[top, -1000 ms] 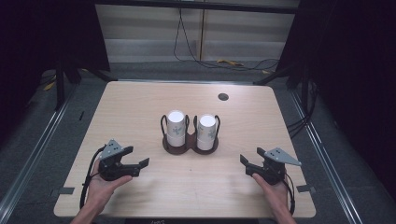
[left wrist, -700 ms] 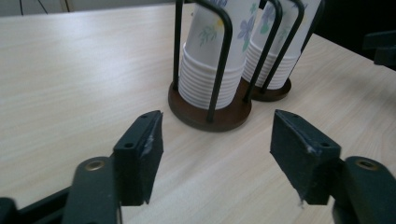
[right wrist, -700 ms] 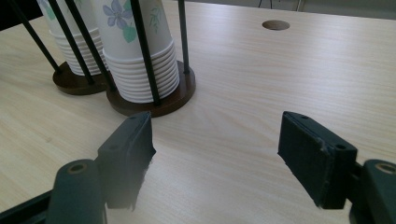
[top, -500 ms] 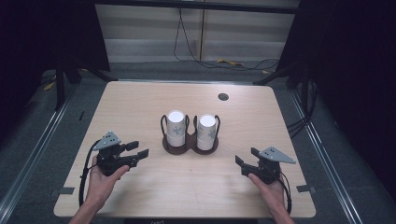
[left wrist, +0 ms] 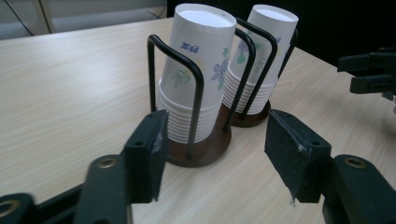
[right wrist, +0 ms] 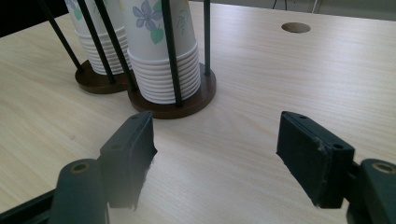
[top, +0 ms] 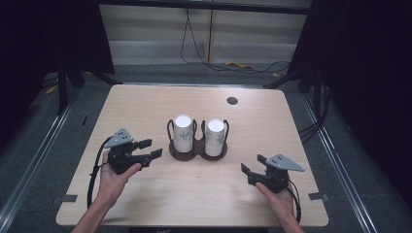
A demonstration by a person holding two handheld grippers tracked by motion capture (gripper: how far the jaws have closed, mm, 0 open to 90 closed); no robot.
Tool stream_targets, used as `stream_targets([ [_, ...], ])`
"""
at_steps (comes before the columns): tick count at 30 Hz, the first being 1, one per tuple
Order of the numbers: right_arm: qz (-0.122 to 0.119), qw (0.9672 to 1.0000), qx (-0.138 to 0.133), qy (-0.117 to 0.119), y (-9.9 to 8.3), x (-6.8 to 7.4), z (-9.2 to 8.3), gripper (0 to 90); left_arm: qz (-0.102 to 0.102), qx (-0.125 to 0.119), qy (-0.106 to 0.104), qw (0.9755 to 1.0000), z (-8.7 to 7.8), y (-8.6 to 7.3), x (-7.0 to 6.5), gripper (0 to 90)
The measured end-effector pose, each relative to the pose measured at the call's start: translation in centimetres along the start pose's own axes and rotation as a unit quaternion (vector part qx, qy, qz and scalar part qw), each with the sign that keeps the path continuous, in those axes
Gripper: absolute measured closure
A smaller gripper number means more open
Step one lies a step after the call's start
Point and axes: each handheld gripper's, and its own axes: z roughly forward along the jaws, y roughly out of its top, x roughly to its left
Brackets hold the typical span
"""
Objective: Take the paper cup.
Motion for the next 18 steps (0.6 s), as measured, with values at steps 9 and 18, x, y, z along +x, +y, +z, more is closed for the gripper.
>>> stream_targets([
  [9,0.001,1.0,0.001,0.004,0.0,0.1,0.1,27.6,0.009,0.004,0.003,0.9999,1.4,1.9,-0.1,23.7],
  [18,0.001,1.0,0.003,0.005,-0.1,0.1,0.2,27.6,0.02,0.005,0.007,0.9998,2.6,3.1,-0.1,18.8],
])
